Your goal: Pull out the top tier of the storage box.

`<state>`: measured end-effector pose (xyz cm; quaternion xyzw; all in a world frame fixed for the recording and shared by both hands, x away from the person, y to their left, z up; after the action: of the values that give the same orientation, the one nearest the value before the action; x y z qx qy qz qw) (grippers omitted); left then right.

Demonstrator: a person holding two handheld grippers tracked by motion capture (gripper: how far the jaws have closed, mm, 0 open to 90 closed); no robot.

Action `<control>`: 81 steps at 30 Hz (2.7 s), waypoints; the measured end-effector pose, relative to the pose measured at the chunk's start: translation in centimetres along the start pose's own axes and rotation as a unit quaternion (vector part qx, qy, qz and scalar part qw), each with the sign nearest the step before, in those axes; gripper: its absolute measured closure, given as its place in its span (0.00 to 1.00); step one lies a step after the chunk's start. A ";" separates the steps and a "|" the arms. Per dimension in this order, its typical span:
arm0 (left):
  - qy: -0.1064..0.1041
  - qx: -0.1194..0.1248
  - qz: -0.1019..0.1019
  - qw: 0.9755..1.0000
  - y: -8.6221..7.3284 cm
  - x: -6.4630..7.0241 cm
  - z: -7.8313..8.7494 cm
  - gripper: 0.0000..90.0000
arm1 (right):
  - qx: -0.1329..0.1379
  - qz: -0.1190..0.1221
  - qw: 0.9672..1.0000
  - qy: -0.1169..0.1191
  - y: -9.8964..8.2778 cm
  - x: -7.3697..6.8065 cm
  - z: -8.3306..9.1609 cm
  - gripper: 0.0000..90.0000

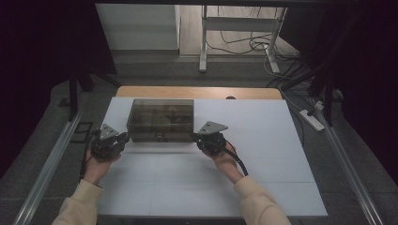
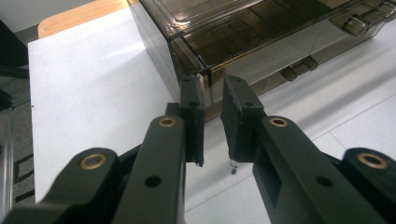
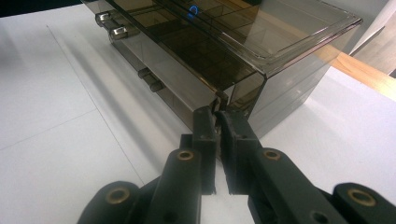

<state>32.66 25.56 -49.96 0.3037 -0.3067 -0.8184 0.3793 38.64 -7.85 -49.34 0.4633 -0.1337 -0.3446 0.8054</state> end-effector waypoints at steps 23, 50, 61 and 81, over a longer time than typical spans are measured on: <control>0.000 -0.001 -0.004 1.000 -0.2 0.5 0.5 0.87 | -0.003 0.002 1.000 0.002 -0.2 -0.3 0.4 0.94; -0.001 -0.001 -0.010 1.000 -0.7 1.0 1.2 0.87 | -0.008 0.004 1.000 0.003 -0.5 -0.8 1.0 0.94; -0.001 -0.001 -0.012 1.000 -0.8 1.2 1.4 0.87 | -0.008 0.006 1.000 0.005 -0.7 -1.0 1.1 0.94; -0.003 0.000 -0.015 1.000 -1.0 1.5 1.8 0.88 | -0.008 0.007 1.000 0.008 -0.9 -1.2 1.4 0.94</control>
<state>30.09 25.35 -50.00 0.3059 -0.3031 -0.8250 0.3659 36.58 -8.25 -49.18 0.4583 -0.1277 -0.3366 0.8126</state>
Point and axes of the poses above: each handheld gripper's, and its own axes: z roughly backward along the jaws, y roughly out of its top, x roughly to its right, the point moved 2 cm from there along -z, roughly forward along the jaws, and after that the axes turned 15 degrees about -z, right-handed, at the moved point
